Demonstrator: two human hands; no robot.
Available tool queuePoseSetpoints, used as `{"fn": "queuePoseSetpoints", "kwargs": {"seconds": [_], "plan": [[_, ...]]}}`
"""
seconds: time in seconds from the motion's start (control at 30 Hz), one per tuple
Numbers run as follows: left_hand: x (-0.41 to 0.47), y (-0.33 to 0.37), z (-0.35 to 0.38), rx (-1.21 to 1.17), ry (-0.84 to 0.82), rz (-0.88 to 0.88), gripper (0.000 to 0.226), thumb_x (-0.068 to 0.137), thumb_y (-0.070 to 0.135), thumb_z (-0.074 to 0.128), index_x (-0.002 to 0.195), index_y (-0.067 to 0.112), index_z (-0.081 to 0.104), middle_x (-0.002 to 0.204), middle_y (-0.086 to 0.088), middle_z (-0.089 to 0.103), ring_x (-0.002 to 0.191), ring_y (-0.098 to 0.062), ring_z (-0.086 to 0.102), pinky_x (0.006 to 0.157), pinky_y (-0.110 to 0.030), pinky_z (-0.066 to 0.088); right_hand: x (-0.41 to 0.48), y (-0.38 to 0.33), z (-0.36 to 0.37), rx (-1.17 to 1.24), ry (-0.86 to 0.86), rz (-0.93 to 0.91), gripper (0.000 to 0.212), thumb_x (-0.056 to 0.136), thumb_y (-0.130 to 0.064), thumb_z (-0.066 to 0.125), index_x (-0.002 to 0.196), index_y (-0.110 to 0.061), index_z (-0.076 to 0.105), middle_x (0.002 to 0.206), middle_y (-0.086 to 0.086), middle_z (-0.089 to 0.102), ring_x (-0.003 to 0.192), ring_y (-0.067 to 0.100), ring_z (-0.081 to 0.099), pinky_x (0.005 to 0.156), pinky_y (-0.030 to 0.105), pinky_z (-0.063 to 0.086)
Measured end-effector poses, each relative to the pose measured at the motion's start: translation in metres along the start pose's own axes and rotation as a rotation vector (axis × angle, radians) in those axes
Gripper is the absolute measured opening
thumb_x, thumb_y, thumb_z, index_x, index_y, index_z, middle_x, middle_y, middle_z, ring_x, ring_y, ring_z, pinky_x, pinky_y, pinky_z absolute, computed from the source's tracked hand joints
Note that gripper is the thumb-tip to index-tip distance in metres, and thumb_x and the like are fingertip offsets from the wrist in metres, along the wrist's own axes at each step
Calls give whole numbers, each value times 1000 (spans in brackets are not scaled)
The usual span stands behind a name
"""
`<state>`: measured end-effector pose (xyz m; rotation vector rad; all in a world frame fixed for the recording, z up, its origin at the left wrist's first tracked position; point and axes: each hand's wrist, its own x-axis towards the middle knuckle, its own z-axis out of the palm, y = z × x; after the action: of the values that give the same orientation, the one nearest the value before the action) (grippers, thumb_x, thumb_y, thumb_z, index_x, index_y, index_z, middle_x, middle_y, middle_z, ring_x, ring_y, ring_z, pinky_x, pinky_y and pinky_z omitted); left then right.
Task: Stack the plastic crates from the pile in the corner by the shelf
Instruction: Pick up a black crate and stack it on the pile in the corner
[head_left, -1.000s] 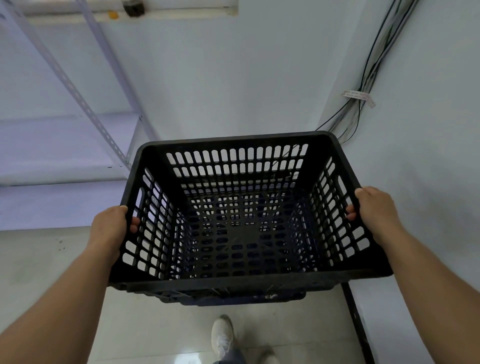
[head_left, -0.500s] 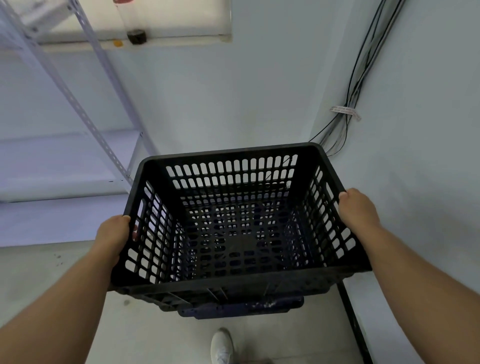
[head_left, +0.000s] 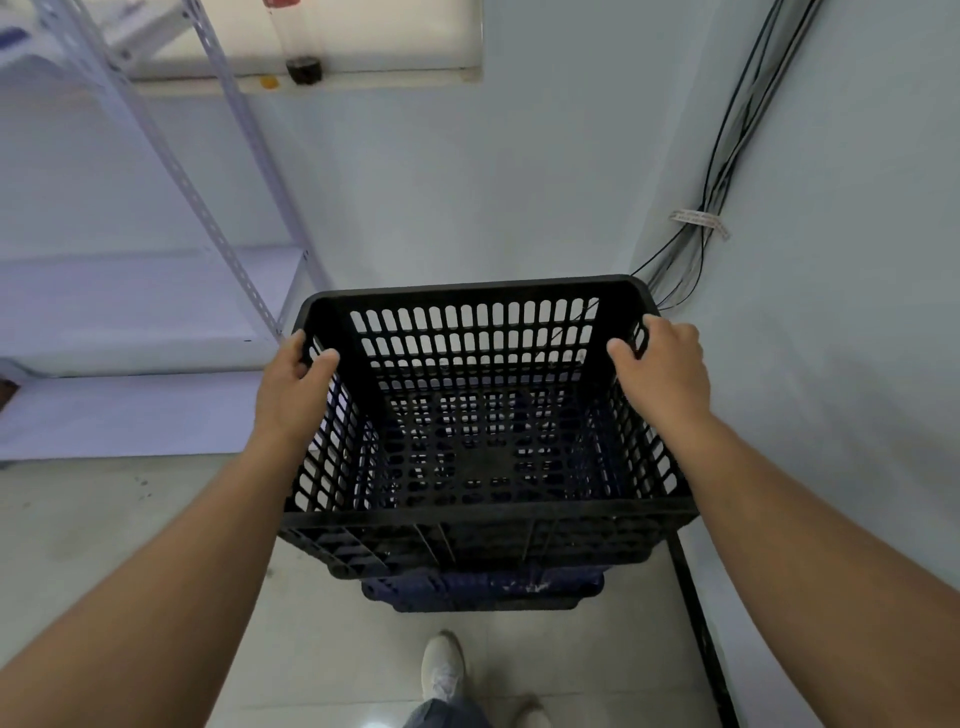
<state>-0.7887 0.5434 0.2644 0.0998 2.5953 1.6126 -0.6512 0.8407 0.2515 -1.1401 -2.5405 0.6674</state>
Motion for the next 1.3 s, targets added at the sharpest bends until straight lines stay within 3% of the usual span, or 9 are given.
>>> {"fn": "queuePoseSetpoints", "kwargs": {"seconds": [0.07, 0.13, 0.3, 0.47, 0.67, 0.97, 1.1, 1.3], "plan": [[-9, -3, -1, -15, -39, 4, 52, 95, 37, 51, 144, 23, 43, 141, 2, 53, 127, -16, 50, 101, -31, 37, -8, -10, 0, 62, -14, -47, 62, 92, -44, 47, 144, -11, 37, 142, 16, 38, 129, 31, 42, 102, 43, 37], [-22, -3, -4, -59, -56, 3, 55, 95, 42, 51, 147, 26, 39, 148, 2, 47, 134, -15, 45, 104, -31, 35, -19, -20, 1, 128, -30, -95, 63, 92, -47, 46, 144, -13, 37, 143, 14, 38, 125, 28, 46, 97, 39, 40], [-51, -1, -14, -149, -1, 27, 55, 99, 36, 48, 150, 23, 33, 151, 1, 41, 135, -11, 40, 105, -24, 31, -49, -52, 4, 228, -78, -190, 61, 92, -51, 45, 142, -16, 38, 144, 7, 36, 105, 18, 59, 83, 33, 44], [-69, -9, -38, -226, 93, 12, 52, 99, 33, 48, 148, 21, 36, 131, 10, 46, 122, -4, 43, 101, -19, 31, -81, -87, 12, 249, -123, -296, 57, 93, -51, 43, 139, -17, 43, 143, 4, 39, 92, 10, 59, 84, 34, 48], [-94, -37, -91, -276, 156, -53, 52, 98, 33, 51, 147, 19, 38, 148, -1, 44, 125, -6, 44, 106, -25, 34, -121, -129, 30, 262, -165, -353, 52, 94, -50, 43, 133, -17, 50, 138, 3, 46, 85, 7, 54, 86, 36, 48], [-132, -54, -159, -258, 114, -28, 51, 98, 35, 49, 146, 22, 39, 144, 2, 46, 123, -8, 46, 109, -28, 36, -204, -159, 30, 303, -121, -326, 50, 95, -48, 42, 132, -16, 52, 136, 3, 47, 85, 9, 54, 80, 30, 43], [-150, -62, -182, -262, 19, 4, 51, 97, 39, 49, 145, 25, 40, 132, 11, 47, 126, -8, 46, 112, -37, 36, -250, -160, 21, 317, -42, -246, 48, 95, -50, 41, 130, -18, 53, 134, 1, 49, 82, 7, 52, 81, 30, 43], [-187, -70, -194, -260, -128, 44, 50, 97, 35, 51, 145, 22, 41, 133, 10, 47, 122, -6, 47, 112, -33, 35, -327, -137, 7, 337, 53, -92, 48, 96, -49, 42, 129, -17, 53, 130, 1, 49, 77, 3, 50, 80, 29, 42]]}}
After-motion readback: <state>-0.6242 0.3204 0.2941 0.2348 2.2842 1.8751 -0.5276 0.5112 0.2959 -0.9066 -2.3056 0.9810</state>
